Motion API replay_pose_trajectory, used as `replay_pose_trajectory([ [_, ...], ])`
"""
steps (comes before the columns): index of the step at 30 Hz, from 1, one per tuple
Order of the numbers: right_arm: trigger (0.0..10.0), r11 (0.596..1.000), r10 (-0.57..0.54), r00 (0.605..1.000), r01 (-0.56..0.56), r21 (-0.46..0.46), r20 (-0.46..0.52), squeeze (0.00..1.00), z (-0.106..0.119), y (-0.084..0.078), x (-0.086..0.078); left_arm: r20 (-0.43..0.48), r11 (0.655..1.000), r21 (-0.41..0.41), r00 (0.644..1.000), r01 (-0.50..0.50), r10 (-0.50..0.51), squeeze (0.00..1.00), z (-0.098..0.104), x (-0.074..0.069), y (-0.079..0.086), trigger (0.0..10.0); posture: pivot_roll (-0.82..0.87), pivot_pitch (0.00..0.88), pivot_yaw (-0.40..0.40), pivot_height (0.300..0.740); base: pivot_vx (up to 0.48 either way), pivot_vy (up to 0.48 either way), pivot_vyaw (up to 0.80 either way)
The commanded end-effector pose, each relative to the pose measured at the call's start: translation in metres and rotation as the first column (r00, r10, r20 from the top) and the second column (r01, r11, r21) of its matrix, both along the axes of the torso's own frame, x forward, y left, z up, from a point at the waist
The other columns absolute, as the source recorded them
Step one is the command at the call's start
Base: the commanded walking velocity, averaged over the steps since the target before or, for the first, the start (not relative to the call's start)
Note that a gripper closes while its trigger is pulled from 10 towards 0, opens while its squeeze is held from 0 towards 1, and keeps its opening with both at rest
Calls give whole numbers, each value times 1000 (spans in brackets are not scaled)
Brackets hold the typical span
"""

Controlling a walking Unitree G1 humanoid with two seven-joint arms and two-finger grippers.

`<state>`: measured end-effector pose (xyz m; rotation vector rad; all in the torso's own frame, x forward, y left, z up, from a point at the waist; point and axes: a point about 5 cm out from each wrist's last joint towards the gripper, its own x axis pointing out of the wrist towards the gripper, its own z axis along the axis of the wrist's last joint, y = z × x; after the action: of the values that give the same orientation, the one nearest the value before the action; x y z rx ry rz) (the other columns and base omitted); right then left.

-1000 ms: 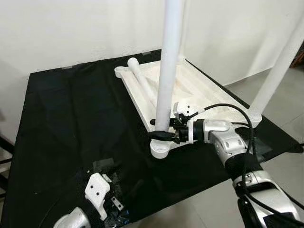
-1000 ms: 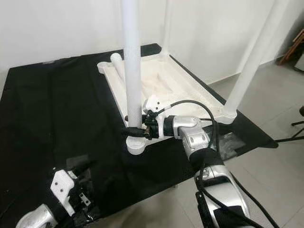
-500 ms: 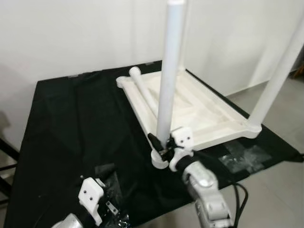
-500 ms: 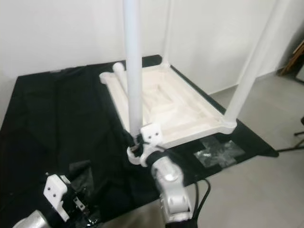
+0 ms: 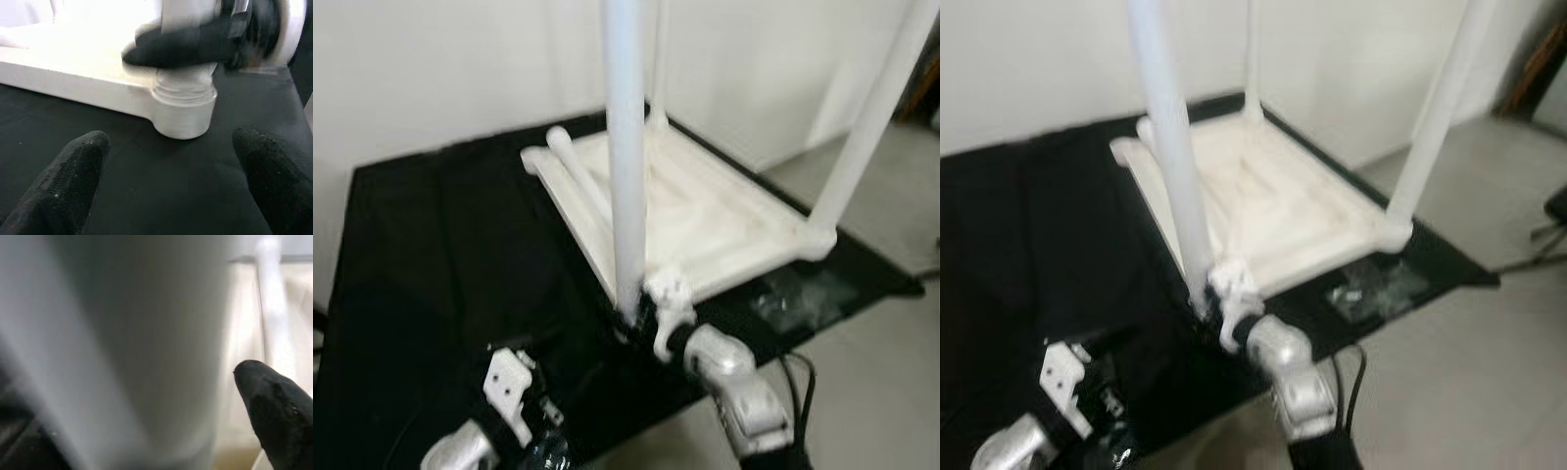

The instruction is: Building children table

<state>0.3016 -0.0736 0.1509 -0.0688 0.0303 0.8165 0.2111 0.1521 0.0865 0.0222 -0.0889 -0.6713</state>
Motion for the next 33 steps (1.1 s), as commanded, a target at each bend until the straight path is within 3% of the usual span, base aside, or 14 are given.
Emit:
replay_pose_trajectory([
  [1,10000,994,102,995,-102,24,15,1000,8,4,-2,-10,1000,16,1000,-5,5,0,-3,0,2,10000,-10,137,16,740,0,0,0],
  [2,10000,994,102,995,-102,24,15,1000,8,4,-2,-10,1000,16,1000,-5,5,0,-3,0,2,10000,-10,137,16,740,0,0,0],
  [3,10000,985,173,984,-173,3,47,0,18,0,0,-9,1000,15,1000,-4,5,0,-3,0,1,10000,-5,133,11,740,0,0,0],
  [6,10000,955,293,953,-288,-67,81,0,26,-6,4,-7,1000,15,1000,-6,6,0,-4,1,1,10000,3,128,6,740,0,0,0],
  [8,10000,854,488,872,-470,-222,34,0,31,-20,18,-3,1000,20,1000,-9,9,0,-4,1,0,10000,16,122,4,740,0,0,0],
  [14,10000,847,498,867,-480,-226,25,0,35,-22,27,-1,1000,23,1000,-10,10,0,-4,1,0,10000,23,119,0,740,0,0,0],
  [15,1098,852,494,869,-479,-210,23,0,40,-23,35,0,1000,25,1000,-10,10,0,-4,1,0,10000,25,118,0,740,0,0,0],
  [17,0,848,502,865,-489,-204,15,0,44,-25,41,1,1000,27,1000,-11,11,0,-4,0,0,10000,29,118,-2,740,0,0,0],
  [25,0,844,512,858,-508,-173,-23,0,46,-35,48,5,999,27,1000,-21,21,0,-4,-1,1,10000,29,122,-4,740,0,0,0],
  [27,0,875,451,892,-449,-182,-34,0,36,-43,46,4,999,21,1000,-24,24,0,-4,-1,1,10000,20,128,-3,740,0,0,0],
  [30,0,961,197,977,-209,-178,-81,0,0,-52,35,3,1000,-1,1000,-24,24,0,-3,-4,2,10000,-6,142,-14,740,0,0,0],
  [31,0,961,197,977,-209,-178,-81,0,0,-52,35,3,1000,-1,1000,-24,24,0,-3,-4,2,10000,-6,142,-14,740,0,0,0],
  [32,0,981,-126,984,105,-161,-123,0,-27,-54,25,5,1000,-20,1000,-15,15,0,-2,-5,2,10000,-17,146,-11,740,0,0,0],
  [33,0,981,-126,984,105,-161,-123,0,-27,-54,25,5,1000,-20,1000,-15,15,0,-2,-5,2,10000,-17,146,-11,740,0,0,0],
])
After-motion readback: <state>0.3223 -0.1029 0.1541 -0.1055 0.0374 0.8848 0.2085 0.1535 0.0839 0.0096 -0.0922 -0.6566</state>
